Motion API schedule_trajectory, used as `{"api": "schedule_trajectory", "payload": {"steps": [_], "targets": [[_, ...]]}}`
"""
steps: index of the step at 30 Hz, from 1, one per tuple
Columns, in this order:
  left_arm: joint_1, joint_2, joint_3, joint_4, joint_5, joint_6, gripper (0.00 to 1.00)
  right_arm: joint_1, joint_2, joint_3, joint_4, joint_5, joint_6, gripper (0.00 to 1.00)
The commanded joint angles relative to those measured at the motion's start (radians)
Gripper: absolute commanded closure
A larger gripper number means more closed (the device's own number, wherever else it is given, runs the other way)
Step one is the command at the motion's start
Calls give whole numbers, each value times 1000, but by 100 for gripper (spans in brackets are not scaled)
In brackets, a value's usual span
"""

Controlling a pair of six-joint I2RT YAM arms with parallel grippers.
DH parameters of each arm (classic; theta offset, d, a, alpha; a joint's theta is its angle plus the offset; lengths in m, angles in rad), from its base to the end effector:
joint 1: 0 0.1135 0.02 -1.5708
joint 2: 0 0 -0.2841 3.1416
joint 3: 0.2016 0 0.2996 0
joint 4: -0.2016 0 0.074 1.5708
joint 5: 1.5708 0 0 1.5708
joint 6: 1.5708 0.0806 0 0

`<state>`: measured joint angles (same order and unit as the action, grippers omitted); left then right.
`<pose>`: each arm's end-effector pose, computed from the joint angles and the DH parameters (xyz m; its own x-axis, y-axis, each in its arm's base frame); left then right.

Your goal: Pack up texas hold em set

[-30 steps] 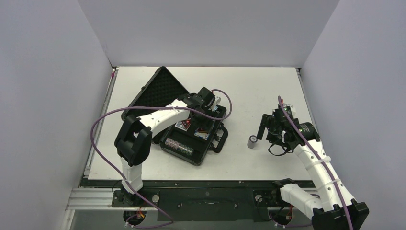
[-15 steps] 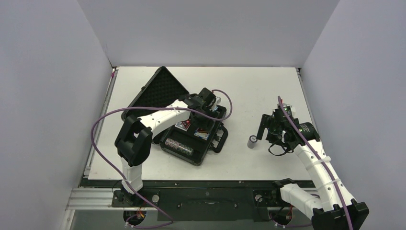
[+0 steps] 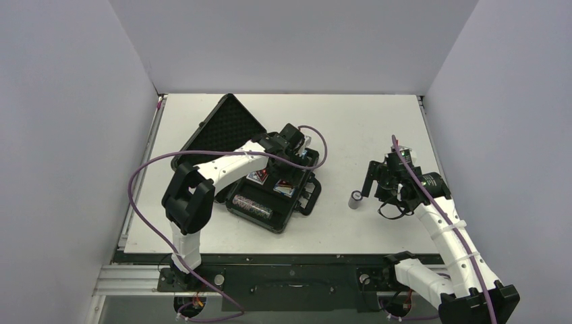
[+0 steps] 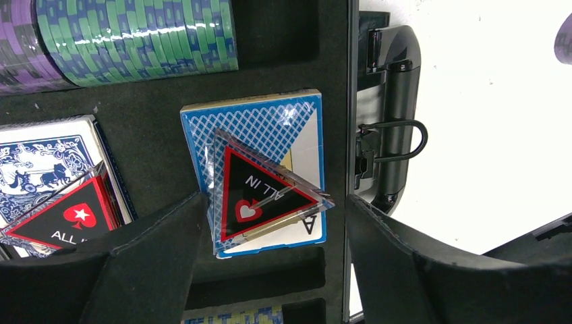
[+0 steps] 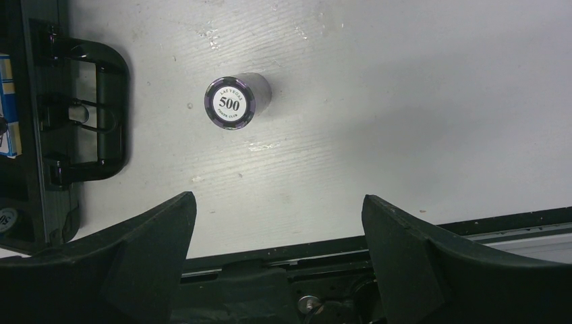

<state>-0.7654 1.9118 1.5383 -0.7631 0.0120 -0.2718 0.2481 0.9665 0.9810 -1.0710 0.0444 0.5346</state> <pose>0.3420 -0.3300 0.1897 -0.8171 0.4128 -0.4023 0.4952 0.8599 -0.1234 0.2211 0.0523 0.2770 -0.8404 0.3122 -0.4430 0.2371 0.9468 0.2174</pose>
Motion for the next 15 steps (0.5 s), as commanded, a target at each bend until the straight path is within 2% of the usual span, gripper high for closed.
{"api": "schedule_trajectory", "payload": {"steps": [1, 5, 15], "targets": [[-7, -16, 51, 38, -4, -3, 24, -8, -5, 8, 19, 0, -10, 12], [-6, -20, 62, 34, -14, -3, 15, -9, -3, 11, 18, 0, -10, 12], [-5, -65, 147, -22, -56, -15, 13, -9, 2, 10, 20, -9, -4, 12]]}}
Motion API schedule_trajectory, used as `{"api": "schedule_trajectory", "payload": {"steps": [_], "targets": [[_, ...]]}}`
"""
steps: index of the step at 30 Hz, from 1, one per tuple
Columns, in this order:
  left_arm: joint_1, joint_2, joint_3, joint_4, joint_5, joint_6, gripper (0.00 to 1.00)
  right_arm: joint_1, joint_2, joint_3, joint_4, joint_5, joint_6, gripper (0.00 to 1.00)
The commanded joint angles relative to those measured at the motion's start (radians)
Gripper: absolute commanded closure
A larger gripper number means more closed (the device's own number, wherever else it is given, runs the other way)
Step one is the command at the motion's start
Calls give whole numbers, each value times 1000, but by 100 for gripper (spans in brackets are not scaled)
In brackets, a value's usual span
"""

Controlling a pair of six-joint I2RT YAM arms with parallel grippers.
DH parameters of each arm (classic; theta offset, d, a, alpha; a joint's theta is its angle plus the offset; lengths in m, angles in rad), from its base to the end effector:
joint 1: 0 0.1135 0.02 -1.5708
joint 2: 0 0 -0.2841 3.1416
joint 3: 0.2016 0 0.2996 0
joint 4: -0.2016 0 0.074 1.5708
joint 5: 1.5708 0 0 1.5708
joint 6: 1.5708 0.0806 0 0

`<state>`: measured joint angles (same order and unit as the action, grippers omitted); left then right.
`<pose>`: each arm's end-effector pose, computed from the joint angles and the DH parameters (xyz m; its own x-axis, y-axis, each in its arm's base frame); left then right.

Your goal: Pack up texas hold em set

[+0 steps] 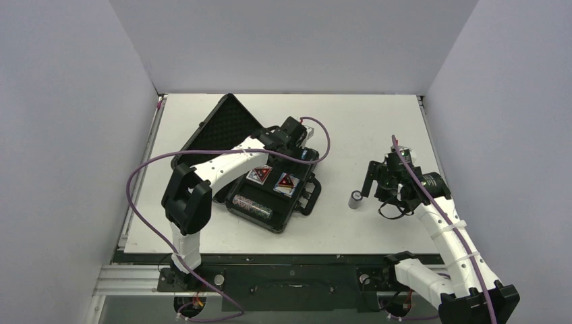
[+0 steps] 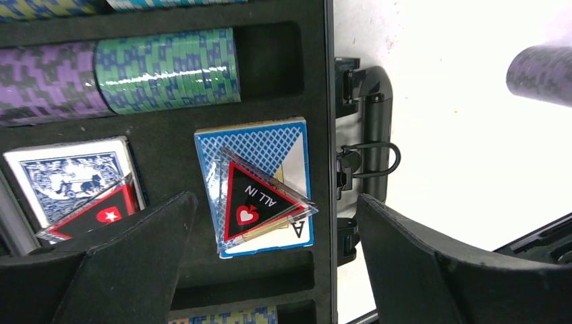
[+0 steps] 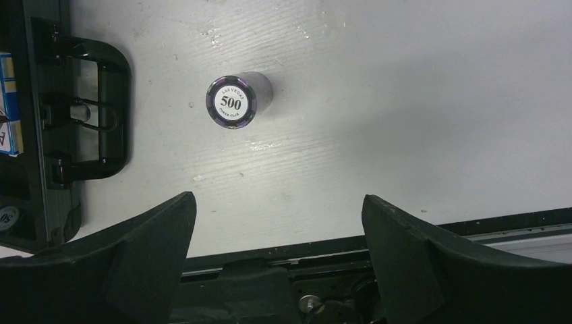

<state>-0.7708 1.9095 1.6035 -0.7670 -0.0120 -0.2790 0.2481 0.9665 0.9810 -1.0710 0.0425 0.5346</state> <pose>0.3494 -0.3380 0.2144 -0.7966 0.3899 -0.4619 0.4922 0.8620 -0.1214 0.2211 0.0525 0.2770 -0.8409 0.3121 -0.4421 0.2363 0.9467 0.2188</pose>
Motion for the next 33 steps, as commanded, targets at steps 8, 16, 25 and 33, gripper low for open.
{"api": "schedule_trajectory", "payload": {"steps": [8, 16, 25, 33], "targets": [[5, -189, 38, -29, -118, -32, 7, -8, 46, 6, 25, -19, 2, 10], [19, -317, -38, -94, -274, -106, 4, 3, 122, 20, 68, -64, 26, 9], [42, -518, -248, -70, -365, -143, 4, 60, 226, 47, 101, -62, 57, 9], [56, -729, -468, 15, -252, -134, 4, 83, 315, 71, 125, -16, 62, 12]]}}
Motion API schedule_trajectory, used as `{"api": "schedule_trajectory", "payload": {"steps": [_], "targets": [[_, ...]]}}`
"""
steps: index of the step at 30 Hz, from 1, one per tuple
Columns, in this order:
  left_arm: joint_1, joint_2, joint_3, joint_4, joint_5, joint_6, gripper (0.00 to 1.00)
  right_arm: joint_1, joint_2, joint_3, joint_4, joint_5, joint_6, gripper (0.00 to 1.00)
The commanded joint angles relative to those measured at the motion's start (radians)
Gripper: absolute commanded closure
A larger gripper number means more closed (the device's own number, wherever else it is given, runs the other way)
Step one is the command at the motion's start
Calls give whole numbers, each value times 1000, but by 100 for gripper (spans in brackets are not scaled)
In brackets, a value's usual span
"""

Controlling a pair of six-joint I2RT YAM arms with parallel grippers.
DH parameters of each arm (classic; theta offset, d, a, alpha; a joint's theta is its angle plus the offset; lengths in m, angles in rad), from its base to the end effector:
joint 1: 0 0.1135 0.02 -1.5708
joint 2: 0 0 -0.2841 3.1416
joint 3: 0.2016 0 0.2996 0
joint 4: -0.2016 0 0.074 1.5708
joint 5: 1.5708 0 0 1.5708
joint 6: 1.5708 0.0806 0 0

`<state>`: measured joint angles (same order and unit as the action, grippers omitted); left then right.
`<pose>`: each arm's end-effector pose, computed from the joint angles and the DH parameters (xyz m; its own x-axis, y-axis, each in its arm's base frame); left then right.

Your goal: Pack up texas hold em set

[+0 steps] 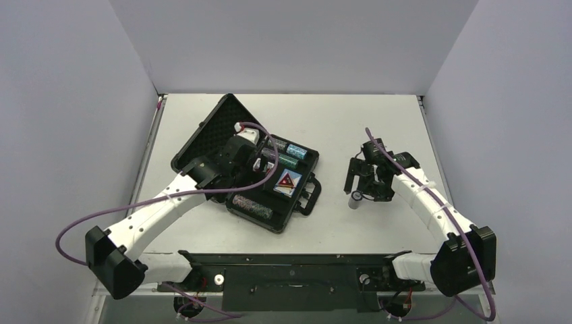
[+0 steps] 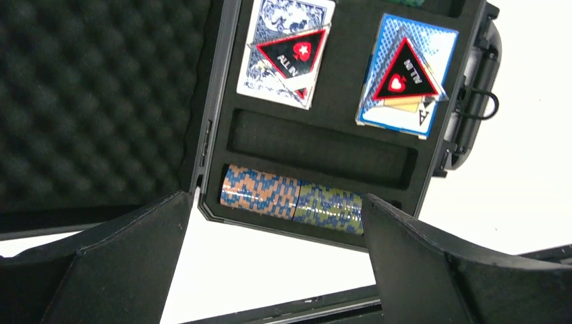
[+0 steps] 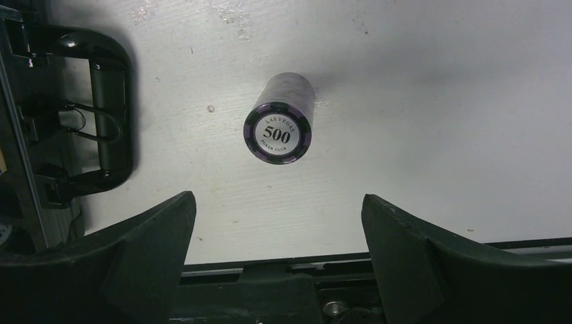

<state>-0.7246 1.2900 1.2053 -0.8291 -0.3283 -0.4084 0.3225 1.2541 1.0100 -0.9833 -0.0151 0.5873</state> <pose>0.2648 -0.1997 0.3024 -0.7348 0.1484 -0.6619 0.2051 0.9787 -0.0082 0.2679 0.0908 0.2252 -0.9217 0.2762 -0.2724 0.2271 0.9535 0.1984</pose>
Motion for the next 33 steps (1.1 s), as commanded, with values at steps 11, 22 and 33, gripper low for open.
{"api": "schedule_trajectory", "payload": {"steps": [11, 22, 33], "targets": [[19, -296, -224, 103, 83, -11, 4, 23, 125, 53, 77, 51, 2, 20], [22, -439, -364, 141, 110, -28, 4, 34, 209, 71, 79, 85, -18, 27], [22, -482, -451, 173, 122, -30, 4, 39, 244, 52, 88, 107, -25, 41]]}}
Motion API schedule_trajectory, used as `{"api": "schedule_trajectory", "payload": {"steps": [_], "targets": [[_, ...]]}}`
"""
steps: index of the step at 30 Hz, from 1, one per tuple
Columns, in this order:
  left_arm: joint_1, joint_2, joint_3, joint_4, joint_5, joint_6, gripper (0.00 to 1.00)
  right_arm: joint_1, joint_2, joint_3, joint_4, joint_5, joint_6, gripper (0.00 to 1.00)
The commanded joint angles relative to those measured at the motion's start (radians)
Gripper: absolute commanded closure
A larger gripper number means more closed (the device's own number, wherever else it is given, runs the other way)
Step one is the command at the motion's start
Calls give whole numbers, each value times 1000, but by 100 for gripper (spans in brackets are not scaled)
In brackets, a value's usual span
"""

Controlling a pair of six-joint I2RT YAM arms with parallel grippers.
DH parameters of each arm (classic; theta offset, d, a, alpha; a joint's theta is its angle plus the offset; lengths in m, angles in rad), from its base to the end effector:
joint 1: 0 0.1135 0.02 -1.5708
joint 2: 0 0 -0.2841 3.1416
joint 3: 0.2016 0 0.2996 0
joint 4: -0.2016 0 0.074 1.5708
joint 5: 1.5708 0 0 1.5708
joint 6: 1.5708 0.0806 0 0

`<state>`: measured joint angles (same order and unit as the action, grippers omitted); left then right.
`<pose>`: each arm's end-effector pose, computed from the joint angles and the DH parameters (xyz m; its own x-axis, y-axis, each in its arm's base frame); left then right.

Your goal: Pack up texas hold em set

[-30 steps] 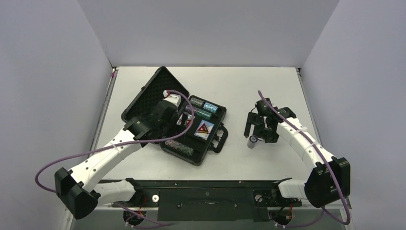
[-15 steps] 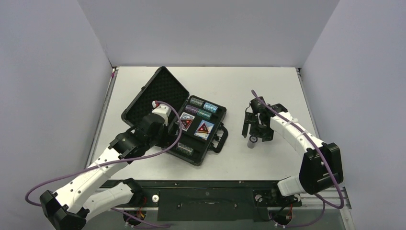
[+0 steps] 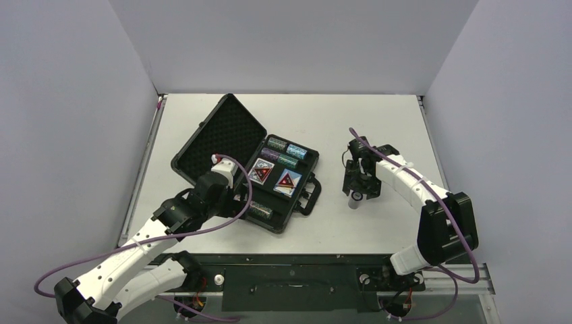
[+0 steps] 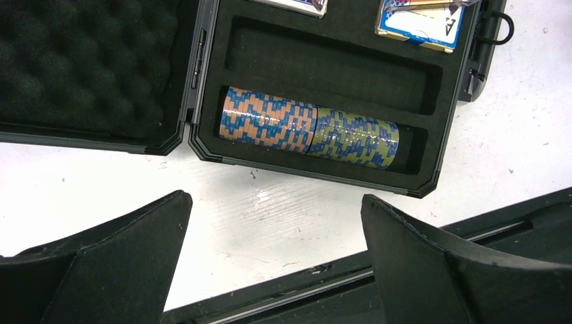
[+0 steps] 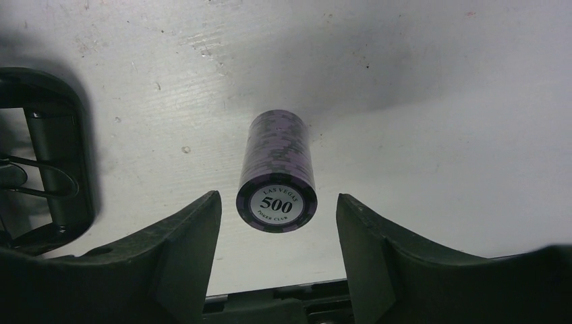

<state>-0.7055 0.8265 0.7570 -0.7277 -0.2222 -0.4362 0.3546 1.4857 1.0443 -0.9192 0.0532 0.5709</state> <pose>0.1875 -0.1364 0.2528 -0.7113 0.0645 -0.6999 0.2369 0.9595 -0.1523 0.3007 0.1068 0.1743 -0.9534 0.2224 -0.2037 0.2126 0.9747 0.0690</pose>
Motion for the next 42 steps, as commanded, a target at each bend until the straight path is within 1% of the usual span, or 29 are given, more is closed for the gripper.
{"api": "schedule_trajectory", "payload": {"steps": [1, 16, 23, 25, 27, 29, 30, 33, 34, 35, 38, 39, 42], "targets": [[4, -17, -5, 74, 14, -2, 4, 7, 15, 17, 26, 41, -7, 41], [3, -10, -16, 93, 11, 9, 4, 16, 30, -25, 68, 30, 4, 43], [3, -13, -18, 95, 8, 11, 4, 16, 29, -43, 80, 30, 11, 49], [3, -12, -18, 96, 8, 11, 4, 17, 27, -47, 81, 30, 13, 51], [3, -13, -18, 96, 9, 13, 4, 17, 24, -49, 83, 31, 12, 55], [3, -13, -19, 96, 9, 14, 4, 16, 21, -50, 85, 30, 14, 61], [3, -13, -19, 97, 8, 14, 4, 17, 20, -49, 84, 31, 13, 67], [3, -12, -21, 99, 7, 16, 4, 18, 13, -44, 76, 34, 13, 78], [3, -11, -21, 100, 7, 16, 4, 18, 11, -39, 74, 35, 13, 84], [3, -10, -21, 99, 7, 16, 4, 19, 5, -36, 68, 38, 13, 86], [4, -9, -21, 101, 10, 16, 4, 22, -10, -22, 53, 41, 10, 98], [4, -9, -20, 101, 11, 17, 4, 24, -21, -18, 45, 42, 9, 100], [3, -7, -22, 102, 18, 20, 4, 28, -51, 1, 26, 39, 5, 100]]}}
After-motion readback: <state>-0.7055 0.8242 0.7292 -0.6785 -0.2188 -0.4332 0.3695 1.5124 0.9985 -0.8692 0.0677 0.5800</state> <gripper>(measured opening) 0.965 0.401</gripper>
